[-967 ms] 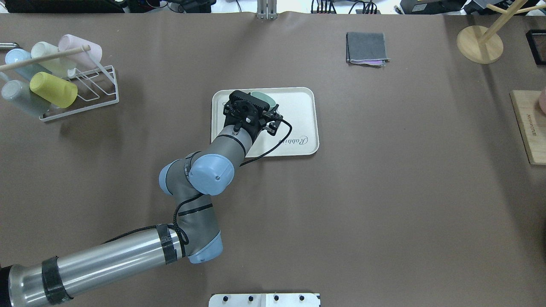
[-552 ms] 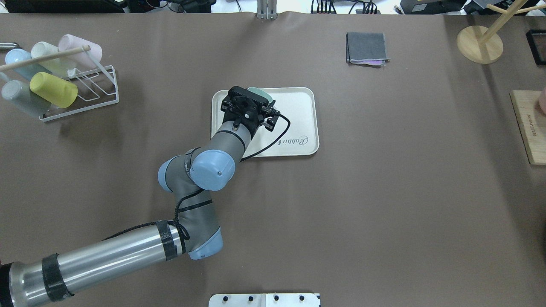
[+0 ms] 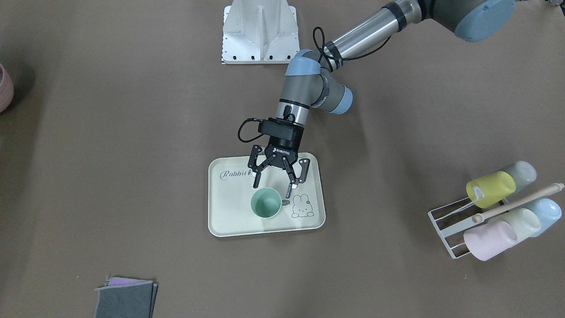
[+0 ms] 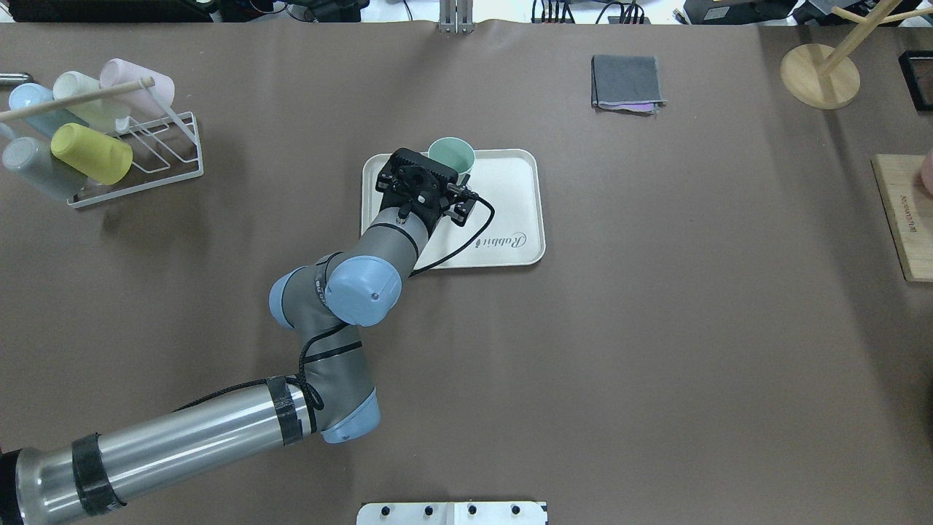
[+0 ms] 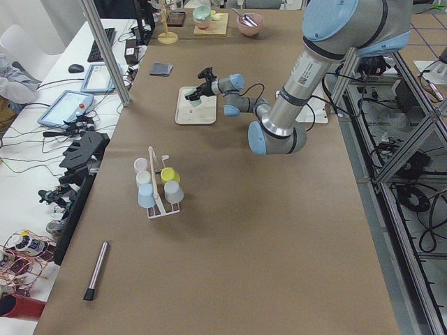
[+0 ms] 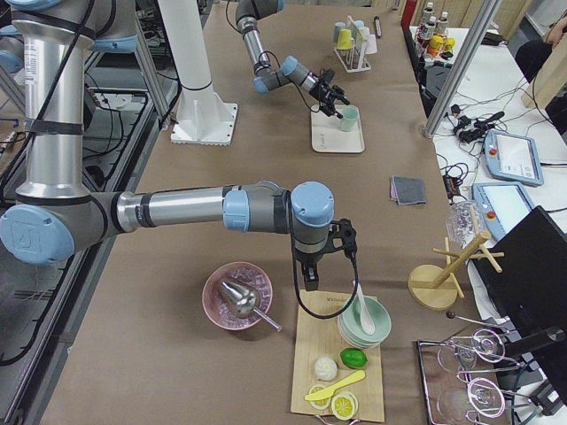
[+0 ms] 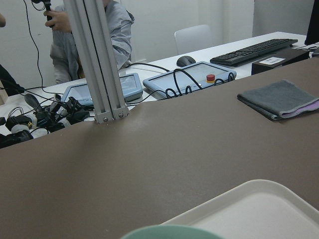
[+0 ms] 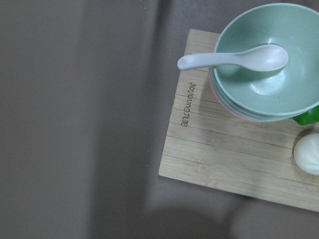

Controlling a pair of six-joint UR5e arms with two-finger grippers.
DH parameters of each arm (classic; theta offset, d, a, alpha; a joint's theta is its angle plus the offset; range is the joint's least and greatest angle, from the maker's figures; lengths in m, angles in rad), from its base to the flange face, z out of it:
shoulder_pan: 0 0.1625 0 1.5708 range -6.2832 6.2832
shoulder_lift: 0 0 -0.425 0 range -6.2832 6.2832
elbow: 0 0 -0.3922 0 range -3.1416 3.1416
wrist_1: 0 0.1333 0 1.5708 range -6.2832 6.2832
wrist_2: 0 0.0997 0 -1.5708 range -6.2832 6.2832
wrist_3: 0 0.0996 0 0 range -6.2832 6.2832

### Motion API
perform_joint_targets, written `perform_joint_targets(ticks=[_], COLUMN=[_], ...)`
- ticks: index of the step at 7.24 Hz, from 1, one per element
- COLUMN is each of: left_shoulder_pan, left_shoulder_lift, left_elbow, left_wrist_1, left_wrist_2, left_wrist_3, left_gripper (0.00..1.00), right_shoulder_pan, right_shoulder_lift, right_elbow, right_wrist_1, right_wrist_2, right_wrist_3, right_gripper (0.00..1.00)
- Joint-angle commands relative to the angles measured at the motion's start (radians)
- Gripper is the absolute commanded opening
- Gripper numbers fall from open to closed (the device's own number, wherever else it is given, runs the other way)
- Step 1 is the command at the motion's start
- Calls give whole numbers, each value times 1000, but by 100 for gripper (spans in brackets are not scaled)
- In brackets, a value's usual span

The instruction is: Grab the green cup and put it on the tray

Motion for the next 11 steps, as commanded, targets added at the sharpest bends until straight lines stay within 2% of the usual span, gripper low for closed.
perform_joint_targets(ticks=[1,4,5,6,7,8,10,11], left_shoulder_pan=[0,0,-1,-9,-20,-55,-199,-286], left_shoulder_lift=[1,1,5,19,65,97,130,165], left_elbow=[0,-11,-30,-96,-201,-345,-571,-616], left_wrist_1=[-1,-1,-3,12,96,243,539,584], left_wrist_2=[-1,-5,-5,-12,-47,-84,-269,-388], left_wrist_3=[1,1,-2,7,13,13,1,-1], left_gripper=[90,90,95,97,97,97,97,97], right_shoulder_pan=[0,0,0,0,0,0,0,0], right_shoulder_lift=[0,-2,0,0,0,1,0,-3], right_elbow=[1,2,2,4,4,2,10,13], right_wrist_1=[0,0,0,0,0,0,0,0], right_wrist_2=[0,0,0,-2,-2,-5,-29,-29], right_wrist_3=[0,0,0,0,0,0,0,0], right_gripper=[100,100,100,100,100,100,100,100])
